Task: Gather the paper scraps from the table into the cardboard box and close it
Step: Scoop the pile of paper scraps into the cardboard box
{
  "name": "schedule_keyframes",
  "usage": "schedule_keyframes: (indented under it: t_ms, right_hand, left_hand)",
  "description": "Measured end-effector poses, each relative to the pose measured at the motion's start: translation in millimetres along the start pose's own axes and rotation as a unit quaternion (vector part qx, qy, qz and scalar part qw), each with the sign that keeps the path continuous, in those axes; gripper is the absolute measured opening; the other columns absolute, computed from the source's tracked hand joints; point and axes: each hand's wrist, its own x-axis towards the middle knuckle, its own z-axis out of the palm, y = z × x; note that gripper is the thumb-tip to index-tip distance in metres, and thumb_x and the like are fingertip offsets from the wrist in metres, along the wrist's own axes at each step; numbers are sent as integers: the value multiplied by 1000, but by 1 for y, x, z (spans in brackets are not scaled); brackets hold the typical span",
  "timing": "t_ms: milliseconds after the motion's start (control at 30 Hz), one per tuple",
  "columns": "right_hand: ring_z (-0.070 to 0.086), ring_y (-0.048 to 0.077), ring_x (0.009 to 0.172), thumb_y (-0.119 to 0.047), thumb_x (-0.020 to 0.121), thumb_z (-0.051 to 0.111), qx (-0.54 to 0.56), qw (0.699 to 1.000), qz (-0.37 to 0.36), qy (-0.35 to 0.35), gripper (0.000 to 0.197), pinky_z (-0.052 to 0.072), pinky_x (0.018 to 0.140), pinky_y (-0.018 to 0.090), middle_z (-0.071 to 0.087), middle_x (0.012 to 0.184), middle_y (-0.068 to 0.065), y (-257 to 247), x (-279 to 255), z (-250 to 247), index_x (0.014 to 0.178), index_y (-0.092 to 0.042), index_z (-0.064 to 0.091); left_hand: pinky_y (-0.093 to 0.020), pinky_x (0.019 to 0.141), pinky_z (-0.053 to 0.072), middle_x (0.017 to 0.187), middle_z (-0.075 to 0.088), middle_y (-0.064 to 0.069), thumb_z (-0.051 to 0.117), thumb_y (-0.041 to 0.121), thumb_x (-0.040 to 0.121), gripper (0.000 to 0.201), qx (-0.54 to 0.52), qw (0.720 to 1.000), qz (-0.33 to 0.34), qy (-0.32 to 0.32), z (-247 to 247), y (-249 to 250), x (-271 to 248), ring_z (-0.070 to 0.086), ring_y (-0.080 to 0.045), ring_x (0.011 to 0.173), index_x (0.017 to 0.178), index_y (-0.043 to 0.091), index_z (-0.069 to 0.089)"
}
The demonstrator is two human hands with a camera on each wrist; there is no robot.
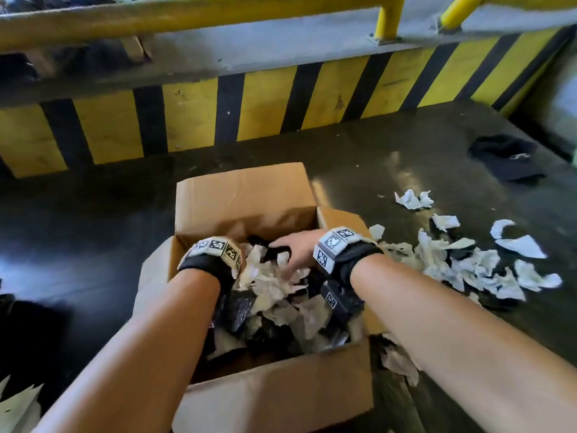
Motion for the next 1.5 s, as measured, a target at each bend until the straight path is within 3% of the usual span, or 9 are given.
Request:
schedule_keyframes:
  t_ms: [167, 433, 600, 733, 833, 1067, 1167, 1300, 1500]
  right_hand:
    - [56, 22, 119, -35, 87, 70, 75, 981, 37, 178, 53, 42, 89, 29, 61, 130, 2, 72, -84, -40, 137, -29, 54]
    - [55, 33, 122, -31, 85, 70, 75, 956, 232, 165, 69, 47, 99, 38, 51, 141, 11, 255, -186, -6, 146, -19, 41]
    - [48, 42, 128, -58, 55, 81, 94, 948, 279, 122, 118, 45, 104, 50, 35, 148, 15, 339, -203, 42, 151, -39, 15]
    - [9, 52, 147, -59, 49, 89, 105, 950, 281, 84, 140, 26, 113, 64, -4, 165, 10, 372, -197, 74, 151, -51, -8]
    - [-10, 59, 144, -62, 46, 91, 130, 952, 269, 62, 146, 18, 109, 74, -22, 164, 6, 386, -181, 87, 148, -57, -13]
    - [11, 52, 147, -52, 51, 95, 173, 961, 214, 12, 145, 37, 108, 59, -41, 156, 5, 413, -130, 104, 147, -60, -14]
    - [10, 56, 146, -61, 45, 93, 153, 969, 192, -20, 146, 36, 109, 62, -41, 156, 4, 415, -116, 110, 144, -62, -15]
    - [-22, 60, 140, -68, 42, 89, 100, 975, 194, -38, 150, 23, 106, 78, -36, 159, 2, 412, -105, 125, 145, -59, -19]
    - [-15, 53, 146, -48, 56, 94, 62, 977, 203, 24, 133, 24, 110, 73, -17, 163, 3, 413, -100, 146, 150, -49, 0]
  left_hand:
    - [-40, 101, 49, 136, 60, -9, 55, 35, 87, 48, -17, 990, 75, 119, -59, 88, -24, 58, -32, 123, 133, 21, 59]
    - [-37, 106, 43, 146, 49, -8, 65, 41, 92, 65, -111, 963, 226, 96, -51, 297, -69, 49, -29, 133, 149, 22, 41]
    - [-57, 108, 42, 155, 31, -15, 77, 66, 70, 106, -89, 983, 153, 45, -1, 375, -38, 39, -44, 139, 153, 38, 18]
    - [-70, 113, 25, 165, -12, -16, 82, 68, 63, 129, -85, 992, 89, -2, 31, 398, -16, 3, -56, 147, 157, 42, -3]
    - [-76, 112, 16, 162, -25, -15, 86, 65, 59, 137, -100, 994, 51, -16, 43, 403, -2, -10, -61, 144, 156, 44, -9]
    - [-80, 110, 10, 152, -45, -15, 92, 63, 47, 152, -145, 985, 4, -91, 80, 410, 39, -13, -61, 143, 151, 51, -18]
    - [-80, 108, 16, 154, -43, -13, 94, 53, 53, 148, -141, 982, -5, -127, 95, 417, 46, -18, -63, 141, 150, 53, -16]
    - [-80, 104, 24, 155, -41, -13, 96, 36, 62, 143, -122, 982, -2, -144, 108, 435, 50, -19, -63, 141, 150, 54, -15]
    - [-70, 108, 34, 156, 0, -14, 76, 11, 85, 81, -114, 990, 44, -70, 113, 449, 59, 9, -59, 140, 142, 41, 28]
